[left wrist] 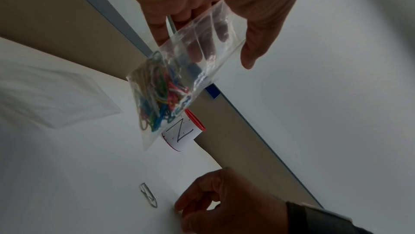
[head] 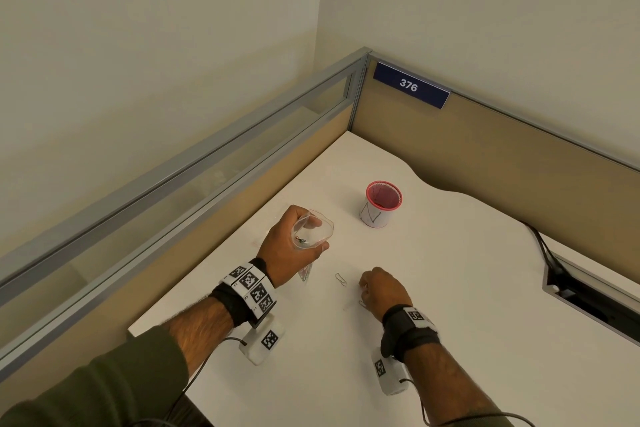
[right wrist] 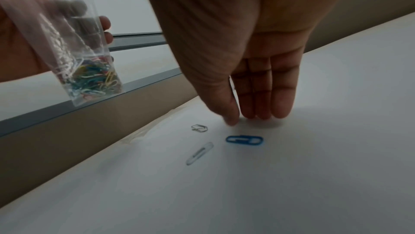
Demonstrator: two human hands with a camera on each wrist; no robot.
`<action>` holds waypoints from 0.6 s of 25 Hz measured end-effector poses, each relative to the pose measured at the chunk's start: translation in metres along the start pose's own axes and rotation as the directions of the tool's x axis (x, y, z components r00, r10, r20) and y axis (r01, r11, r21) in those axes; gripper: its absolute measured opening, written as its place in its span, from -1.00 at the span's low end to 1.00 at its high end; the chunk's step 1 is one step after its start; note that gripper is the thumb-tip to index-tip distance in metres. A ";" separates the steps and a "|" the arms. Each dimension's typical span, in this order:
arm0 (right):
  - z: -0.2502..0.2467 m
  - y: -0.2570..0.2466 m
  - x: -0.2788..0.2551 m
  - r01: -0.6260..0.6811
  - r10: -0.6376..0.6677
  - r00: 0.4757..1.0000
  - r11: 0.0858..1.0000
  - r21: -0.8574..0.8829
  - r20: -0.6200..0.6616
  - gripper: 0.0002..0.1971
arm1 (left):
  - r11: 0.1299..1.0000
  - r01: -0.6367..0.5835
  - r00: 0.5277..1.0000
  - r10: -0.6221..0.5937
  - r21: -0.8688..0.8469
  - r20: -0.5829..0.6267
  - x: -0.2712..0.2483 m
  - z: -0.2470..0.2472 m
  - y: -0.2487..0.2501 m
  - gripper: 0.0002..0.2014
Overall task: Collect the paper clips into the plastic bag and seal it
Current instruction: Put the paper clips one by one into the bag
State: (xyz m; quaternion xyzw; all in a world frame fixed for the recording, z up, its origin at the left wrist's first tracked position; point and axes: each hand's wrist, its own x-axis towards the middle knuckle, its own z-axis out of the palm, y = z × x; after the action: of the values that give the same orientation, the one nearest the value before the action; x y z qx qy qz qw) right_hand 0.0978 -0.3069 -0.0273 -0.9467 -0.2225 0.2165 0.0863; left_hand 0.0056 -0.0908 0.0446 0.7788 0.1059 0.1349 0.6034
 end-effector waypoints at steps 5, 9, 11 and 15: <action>0.009 -0.011 -0.010 0.000 0.000 0.996 1.000 0.003 0.093 -0.57 | 1.000 0.005 1.000 -0.005 0.003 0.013 0.001 0.008 0.000 -0.56; 0.023 -0.036 -0.005 0.020 -0.019 1.000 0.999 0.038 -0.021 -0.83 | 1.000 0.002 1.000 -0.002 0.015 0.008 0.001 0.009 0.001 -0.56; 0.021 -0.038 0.002 0.025 -0.015 0.997 0.992 0.125 -0.081 -0.83 | 1.000 0.000 1.000 0.000 0.022 0.004 0.001 0.008 0.002 -0.56; 0.006 -0.030 0.013 0.060 -0.043 0.992 0.988 0.143 -0.114 -0.71 | 1.000 -0.005 1.000 0.005 0.022 -0.015 0.001 0.000 -0.001 -0.55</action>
State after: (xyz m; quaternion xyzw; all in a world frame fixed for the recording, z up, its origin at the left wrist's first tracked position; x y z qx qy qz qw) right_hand 0.0943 -0.2736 -0.0300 -0.9423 -0.2252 0.1771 0.1735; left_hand 0.0063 -0.0900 0.0439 0.7848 0.1098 0.1411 0.5934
